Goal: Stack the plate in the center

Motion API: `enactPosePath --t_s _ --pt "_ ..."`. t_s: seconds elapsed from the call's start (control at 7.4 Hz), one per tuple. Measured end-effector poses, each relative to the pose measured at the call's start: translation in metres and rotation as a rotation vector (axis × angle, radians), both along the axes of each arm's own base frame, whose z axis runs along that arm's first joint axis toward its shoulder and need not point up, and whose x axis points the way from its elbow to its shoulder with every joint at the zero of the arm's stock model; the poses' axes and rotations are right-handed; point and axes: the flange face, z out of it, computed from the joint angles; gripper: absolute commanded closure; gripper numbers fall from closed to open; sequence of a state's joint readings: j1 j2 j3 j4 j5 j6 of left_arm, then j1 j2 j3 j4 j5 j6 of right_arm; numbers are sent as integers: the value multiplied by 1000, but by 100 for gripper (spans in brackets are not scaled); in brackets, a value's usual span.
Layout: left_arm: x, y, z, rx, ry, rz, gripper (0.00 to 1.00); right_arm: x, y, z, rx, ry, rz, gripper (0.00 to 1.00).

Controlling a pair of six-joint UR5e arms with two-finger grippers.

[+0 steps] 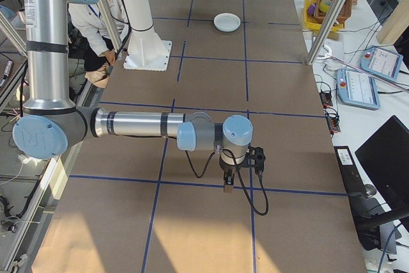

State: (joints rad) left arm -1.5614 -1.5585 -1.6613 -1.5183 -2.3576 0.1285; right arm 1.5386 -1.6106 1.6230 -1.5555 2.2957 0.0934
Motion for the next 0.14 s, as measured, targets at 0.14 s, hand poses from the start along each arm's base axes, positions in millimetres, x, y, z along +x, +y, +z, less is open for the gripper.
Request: enactPosePath --t_s 0.14 --pt "0 0 0 -1 0 0 0 0 0 0 0 0 0 0"
